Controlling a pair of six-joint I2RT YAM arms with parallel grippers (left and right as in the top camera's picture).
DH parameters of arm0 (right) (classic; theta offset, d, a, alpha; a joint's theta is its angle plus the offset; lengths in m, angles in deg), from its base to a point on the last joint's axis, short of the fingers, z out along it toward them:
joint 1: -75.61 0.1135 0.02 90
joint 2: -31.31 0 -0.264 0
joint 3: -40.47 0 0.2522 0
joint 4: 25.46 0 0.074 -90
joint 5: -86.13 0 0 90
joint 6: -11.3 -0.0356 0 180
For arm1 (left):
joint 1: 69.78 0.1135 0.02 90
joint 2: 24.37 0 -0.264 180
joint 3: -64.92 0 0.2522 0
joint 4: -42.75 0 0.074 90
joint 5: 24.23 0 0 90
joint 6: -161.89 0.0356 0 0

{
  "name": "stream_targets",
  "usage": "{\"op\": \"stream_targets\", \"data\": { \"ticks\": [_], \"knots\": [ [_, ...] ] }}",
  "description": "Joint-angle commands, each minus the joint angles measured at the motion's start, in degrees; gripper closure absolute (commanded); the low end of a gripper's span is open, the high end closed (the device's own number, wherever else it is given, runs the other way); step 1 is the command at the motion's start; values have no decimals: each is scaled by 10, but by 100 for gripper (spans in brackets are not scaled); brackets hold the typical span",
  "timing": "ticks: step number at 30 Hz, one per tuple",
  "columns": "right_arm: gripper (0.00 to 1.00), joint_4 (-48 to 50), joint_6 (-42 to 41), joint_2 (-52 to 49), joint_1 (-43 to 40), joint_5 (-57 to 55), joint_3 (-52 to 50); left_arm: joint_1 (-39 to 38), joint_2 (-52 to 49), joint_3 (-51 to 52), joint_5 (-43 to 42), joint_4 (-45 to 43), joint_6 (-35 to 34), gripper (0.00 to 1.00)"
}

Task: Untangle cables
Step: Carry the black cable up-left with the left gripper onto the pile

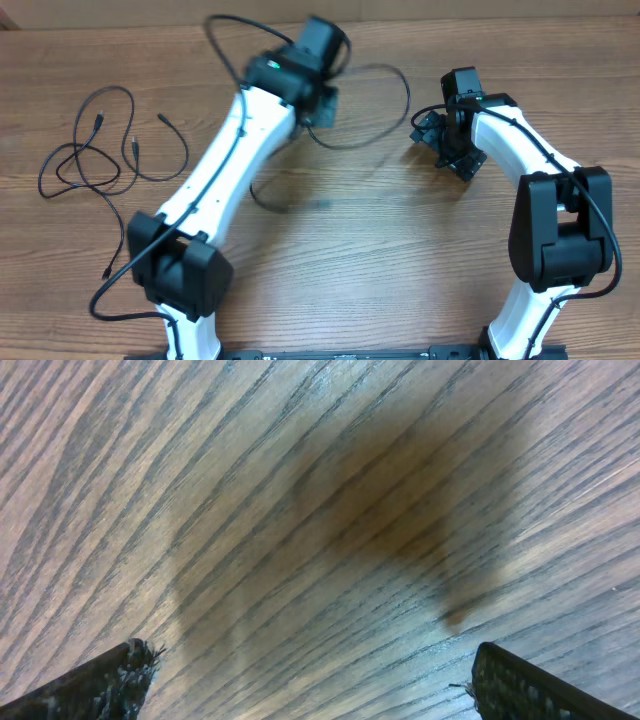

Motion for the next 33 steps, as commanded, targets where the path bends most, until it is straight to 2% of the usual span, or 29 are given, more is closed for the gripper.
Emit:
{"op": "stream_targets", "data": {
  "ticks": [1, 6, 15, 20, 27, 30, 33],
  "knots": [
    [0, 0, -1, 19, -1, -5, 8, 98, 35, -105, 1, 8, -14, 96],
    [0, 0, -1, 19, -1, -5, 8, 212, 37, -122, 3, 9, -36, 96],
    [0, 0, -1, 19, -1, -5, 8, 381, -22, -111, 6, 85, -51, 96],
    [0, 0, -1, 19, -1, -5, 8, 417, -86, -109, 3, 111, -50, 96],
    [0, 0, -1, 19, -1, -5, 8, 467, -106, -109, 5, 108, -51, 96],
    [0, 0, -1, 19, -1, -5, 8, 495, -106, -109, -4, 109, -51, 94],
    [0, 0, -1, 19, -1, -5, 8, 506, -107, -109, -42, 110, -50, 89]
  ]
}}
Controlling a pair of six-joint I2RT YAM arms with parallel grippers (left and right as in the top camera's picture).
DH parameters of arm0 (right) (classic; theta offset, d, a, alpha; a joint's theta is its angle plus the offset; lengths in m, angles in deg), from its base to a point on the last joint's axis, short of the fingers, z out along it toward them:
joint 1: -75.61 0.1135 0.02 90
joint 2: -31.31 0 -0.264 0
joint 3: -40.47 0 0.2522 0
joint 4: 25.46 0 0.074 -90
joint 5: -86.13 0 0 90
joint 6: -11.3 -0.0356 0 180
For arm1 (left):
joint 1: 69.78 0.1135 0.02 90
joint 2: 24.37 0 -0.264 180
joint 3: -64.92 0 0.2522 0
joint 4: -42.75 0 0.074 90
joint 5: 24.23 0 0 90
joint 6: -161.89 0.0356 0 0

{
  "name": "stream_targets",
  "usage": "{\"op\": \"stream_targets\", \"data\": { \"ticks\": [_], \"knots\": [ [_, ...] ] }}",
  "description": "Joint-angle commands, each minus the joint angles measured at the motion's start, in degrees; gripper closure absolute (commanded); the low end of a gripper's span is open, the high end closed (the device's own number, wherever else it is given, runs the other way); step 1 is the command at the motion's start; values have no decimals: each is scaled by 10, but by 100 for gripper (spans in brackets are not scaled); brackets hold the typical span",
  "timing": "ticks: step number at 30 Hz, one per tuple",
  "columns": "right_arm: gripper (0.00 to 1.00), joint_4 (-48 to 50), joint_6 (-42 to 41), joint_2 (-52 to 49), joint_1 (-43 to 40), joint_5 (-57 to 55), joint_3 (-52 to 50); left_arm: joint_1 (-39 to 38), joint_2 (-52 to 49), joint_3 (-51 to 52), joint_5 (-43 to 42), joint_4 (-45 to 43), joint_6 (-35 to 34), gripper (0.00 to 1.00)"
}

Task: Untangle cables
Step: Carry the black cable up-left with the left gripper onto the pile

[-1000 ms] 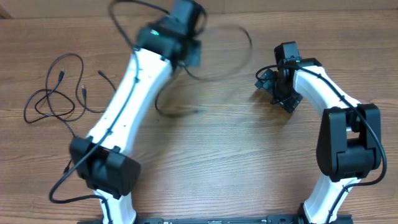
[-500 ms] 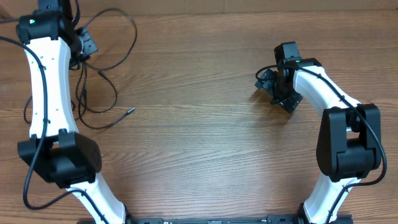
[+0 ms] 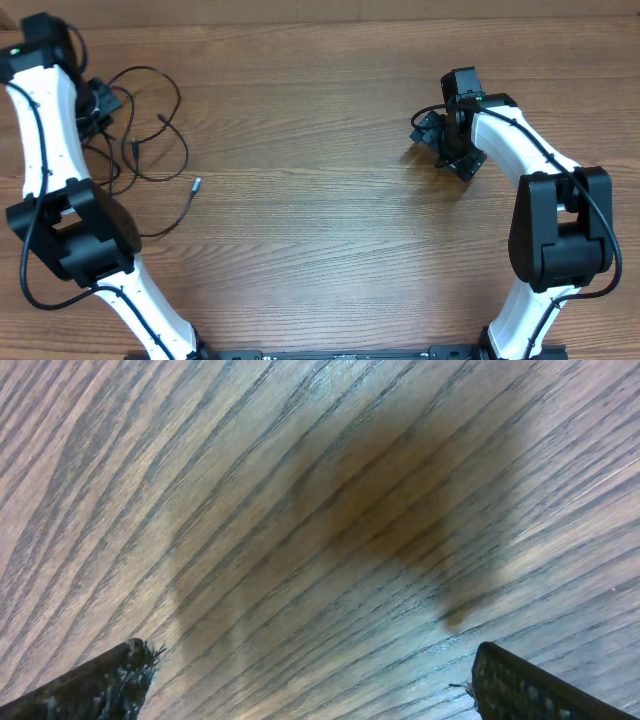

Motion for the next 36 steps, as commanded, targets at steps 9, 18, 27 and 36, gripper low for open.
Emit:
{"op": "stream_targets", "data": {
  "ticks": [9, 18, 27, 36],
  "knots": [
    [0, 1, -1, 19, -1, -6, 8, 3, -1, -2, -34, -1, -4, 10],
    [0, 1, -1, 19, -1, -6, 8, 3, -1, -2, -37, -3, -4, 0],
    [0, 1, -1, 19, -1, -6, 8, 3, -1, -2, -37, -3, -4, 0],
    [0, 1, -1, 19, -1, -6, 8, 3, -1, -2, -37, -3, -4, 0]
  ]
}}
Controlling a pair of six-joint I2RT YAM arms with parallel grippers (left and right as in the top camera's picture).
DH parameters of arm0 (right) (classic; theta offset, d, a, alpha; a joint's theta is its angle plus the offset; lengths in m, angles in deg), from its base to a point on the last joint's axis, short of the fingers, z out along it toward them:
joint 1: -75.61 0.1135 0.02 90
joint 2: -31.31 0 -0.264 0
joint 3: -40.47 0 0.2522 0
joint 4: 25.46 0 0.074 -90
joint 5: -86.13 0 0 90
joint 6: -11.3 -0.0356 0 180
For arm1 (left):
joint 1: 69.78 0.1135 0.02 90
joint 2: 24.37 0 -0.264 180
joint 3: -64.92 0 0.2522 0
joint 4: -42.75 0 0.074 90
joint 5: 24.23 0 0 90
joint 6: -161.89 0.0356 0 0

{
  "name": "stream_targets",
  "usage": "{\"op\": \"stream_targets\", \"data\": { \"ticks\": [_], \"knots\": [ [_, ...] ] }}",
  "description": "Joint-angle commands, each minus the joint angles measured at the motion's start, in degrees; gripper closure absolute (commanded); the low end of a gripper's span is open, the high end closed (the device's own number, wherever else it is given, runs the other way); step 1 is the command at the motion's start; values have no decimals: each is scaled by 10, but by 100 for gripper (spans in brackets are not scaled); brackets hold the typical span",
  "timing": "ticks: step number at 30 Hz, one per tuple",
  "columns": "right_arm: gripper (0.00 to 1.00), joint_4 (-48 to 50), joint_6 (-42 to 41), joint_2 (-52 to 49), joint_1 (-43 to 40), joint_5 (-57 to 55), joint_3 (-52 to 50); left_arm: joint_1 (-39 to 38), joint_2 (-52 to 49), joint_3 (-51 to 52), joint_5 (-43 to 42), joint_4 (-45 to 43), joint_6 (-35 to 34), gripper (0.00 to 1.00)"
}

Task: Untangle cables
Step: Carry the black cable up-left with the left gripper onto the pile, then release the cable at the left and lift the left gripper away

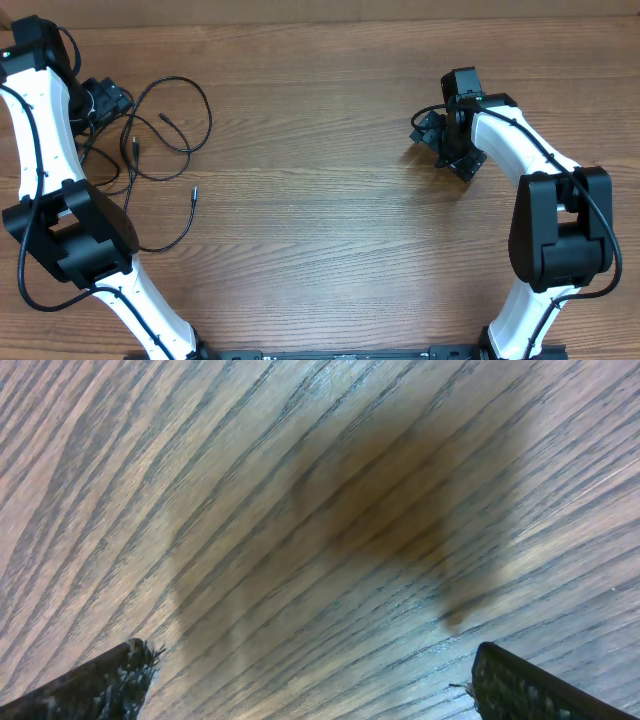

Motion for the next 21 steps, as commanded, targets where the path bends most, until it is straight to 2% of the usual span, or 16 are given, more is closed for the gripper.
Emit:
{"op": "stream_targets", "data": {
  "ticks": [1, 17, 21],
  "knots": [
    [0, 0, -1, 19, -1, -6, 8, -5, -1, -2, -6, -3, -4, 0],
    [0, 0, -1, 19, -1, -6, 8, -5, -4, -2, -6, -3, -4, 0],
    [0, 0, -1, 19, -1, -6, 8, -12, 41, -2, -6, -2, -4, 0]
  ]
}}
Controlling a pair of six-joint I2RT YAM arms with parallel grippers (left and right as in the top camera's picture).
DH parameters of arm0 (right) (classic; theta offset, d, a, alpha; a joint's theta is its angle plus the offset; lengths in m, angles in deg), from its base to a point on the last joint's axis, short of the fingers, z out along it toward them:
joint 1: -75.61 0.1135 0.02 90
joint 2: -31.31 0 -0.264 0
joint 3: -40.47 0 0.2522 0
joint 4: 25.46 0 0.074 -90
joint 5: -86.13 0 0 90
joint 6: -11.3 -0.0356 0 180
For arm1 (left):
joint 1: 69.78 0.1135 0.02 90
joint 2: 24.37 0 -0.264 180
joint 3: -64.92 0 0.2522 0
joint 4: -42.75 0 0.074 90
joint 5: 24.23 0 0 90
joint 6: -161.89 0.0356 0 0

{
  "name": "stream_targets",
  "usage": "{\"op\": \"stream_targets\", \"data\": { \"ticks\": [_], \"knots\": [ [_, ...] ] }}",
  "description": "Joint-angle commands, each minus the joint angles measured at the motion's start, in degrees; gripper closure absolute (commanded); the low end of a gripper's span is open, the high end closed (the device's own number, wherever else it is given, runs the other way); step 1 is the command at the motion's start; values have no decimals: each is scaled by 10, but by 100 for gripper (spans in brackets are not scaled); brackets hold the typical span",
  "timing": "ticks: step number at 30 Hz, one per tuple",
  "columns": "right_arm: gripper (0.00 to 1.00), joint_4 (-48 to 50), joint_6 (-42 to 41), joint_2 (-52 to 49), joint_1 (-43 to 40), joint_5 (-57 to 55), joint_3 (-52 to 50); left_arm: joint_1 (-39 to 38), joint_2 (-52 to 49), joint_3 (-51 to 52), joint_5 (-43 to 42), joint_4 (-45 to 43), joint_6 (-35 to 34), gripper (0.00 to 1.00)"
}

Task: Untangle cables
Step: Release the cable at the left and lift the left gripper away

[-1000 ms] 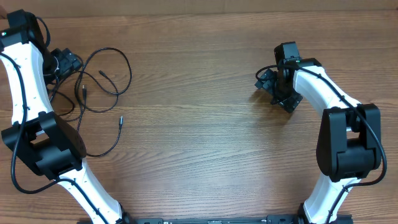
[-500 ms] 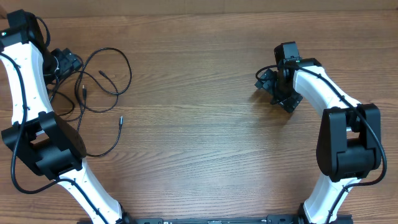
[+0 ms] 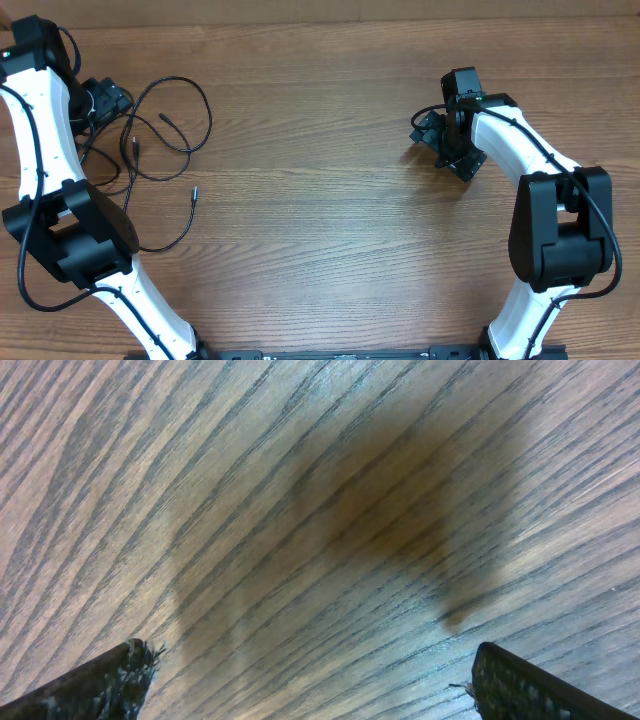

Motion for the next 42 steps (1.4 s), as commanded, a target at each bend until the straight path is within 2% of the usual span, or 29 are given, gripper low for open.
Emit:
{"op": "stream_targets", "data": {
  "ticks": [1, 9, 15, 23, 28, 35, 42],
  "knots": [
    [0, 0, -1, 19, -1, -5, 8, -14, 71, -2, -6, -3, -4, 0],
    [0, 0, -1, 19, -1, -5, 8, -61, 293, -2, -6, -2, -4, 0],
    [0, 0, -1, 19, -1, -5, 8, -119, 325, -2, -6, -2, -4, 0],
    [0, 0, -1, 19, -1, -5, 8, -152, 325, -2, 11, 14, -1, 0],
    [0, 0, -1, 19, -1, -5, 8, -160, 324, 20, 13, 24, 94, 0],
    [0, 0, -1, 19, -1, -5, 8, -219, 326, 143, -7, 14, 104, 0],
    [0, 0, -1, 19, -1, -5, 8, -224, 397, 348, -49, -114, 104, 0]
  ]
}}
